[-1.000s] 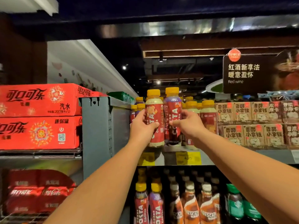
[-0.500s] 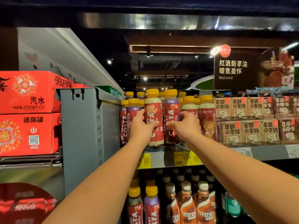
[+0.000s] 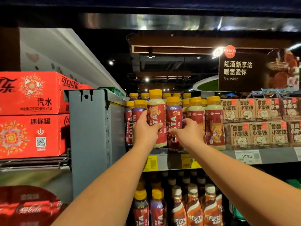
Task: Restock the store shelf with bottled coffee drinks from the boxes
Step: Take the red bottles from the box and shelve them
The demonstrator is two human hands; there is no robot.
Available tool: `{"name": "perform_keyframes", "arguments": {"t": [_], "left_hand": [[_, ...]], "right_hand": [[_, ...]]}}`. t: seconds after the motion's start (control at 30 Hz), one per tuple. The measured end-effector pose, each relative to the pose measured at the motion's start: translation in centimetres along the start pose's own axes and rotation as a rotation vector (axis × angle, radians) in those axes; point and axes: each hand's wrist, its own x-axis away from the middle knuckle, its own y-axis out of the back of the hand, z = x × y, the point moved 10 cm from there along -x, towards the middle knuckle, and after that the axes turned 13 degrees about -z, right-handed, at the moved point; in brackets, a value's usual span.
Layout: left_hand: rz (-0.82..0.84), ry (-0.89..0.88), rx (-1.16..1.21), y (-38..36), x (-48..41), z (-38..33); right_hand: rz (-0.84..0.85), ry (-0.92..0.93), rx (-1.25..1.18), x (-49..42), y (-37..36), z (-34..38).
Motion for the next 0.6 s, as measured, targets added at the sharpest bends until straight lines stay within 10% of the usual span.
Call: {"name": "perform_keyframes", "arguments": {"t": [0.6], "left_hand": [[-0.157, 0.003, -0.231, 6.4, 1.1, -2.0]], "right_hand": [[0.058, -0.007, -0.125, 1.7, -2.1, 1.2]]}}
